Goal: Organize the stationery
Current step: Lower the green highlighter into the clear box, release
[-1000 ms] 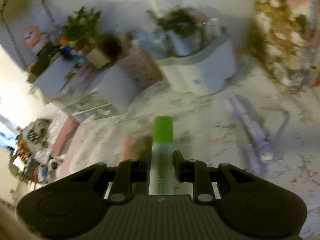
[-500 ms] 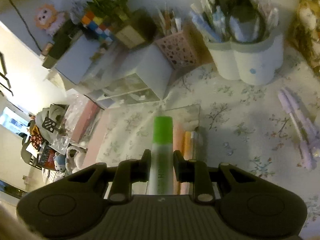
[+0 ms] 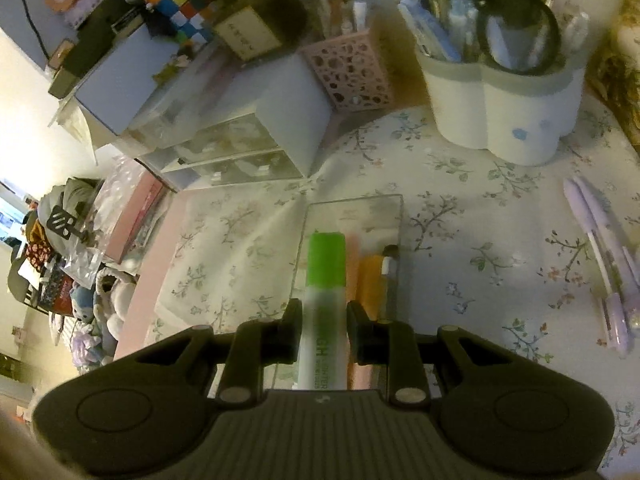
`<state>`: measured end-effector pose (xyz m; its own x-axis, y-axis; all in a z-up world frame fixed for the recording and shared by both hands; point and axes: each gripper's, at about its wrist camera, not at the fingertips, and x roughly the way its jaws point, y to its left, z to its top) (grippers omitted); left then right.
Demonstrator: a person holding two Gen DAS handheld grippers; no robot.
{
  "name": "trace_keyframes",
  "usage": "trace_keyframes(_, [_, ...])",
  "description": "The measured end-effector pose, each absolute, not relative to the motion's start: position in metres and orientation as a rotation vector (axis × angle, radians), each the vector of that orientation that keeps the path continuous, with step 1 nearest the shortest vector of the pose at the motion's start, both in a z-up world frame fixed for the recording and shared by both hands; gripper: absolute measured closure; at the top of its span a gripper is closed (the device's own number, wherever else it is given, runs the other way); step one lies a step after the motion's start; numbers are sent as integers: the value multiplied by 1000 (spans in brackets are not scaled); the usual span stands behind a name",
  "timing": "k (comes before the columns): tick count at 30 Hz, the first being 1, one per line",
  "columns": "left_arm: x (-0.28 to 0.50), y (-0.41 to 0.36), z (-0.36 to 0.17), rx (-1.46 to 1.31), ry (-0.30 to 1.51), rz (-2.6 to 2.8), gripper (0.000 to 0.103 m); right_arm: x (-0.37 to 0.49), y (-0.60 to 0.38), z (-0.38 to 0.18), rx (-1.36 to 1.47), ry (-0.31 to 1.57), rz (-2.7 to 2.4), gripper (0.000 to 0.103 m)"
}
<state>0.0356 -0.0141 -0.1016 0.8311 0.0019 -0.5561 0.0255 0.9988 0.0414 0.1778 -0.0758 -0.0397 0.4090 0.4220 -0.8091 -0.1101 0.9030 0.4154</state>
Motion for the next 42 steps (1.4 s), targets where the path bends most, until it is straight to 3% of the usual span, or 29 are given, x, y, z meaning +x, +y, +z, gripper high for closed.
trace_keyframes(15, [37, -13, -102, 48, 592, -20, 30, 180, -73, -40, 243, 1122, 369, 77])
trace_keyframes(24, [38, -13, -102, 48, 593, -22, 30, 178, -44, -22, -34, 1017, 436, 77])
trace_keyframes(29, [38, -13, -102, 49, 595, -24, 30, 186, -42, -26, 19, 1046, 627, 77])
trace_keyframes(42, [39, -12, -102, 49, 596, -30, 30, 183, -66, -36, 126, 1076, 540, 80])
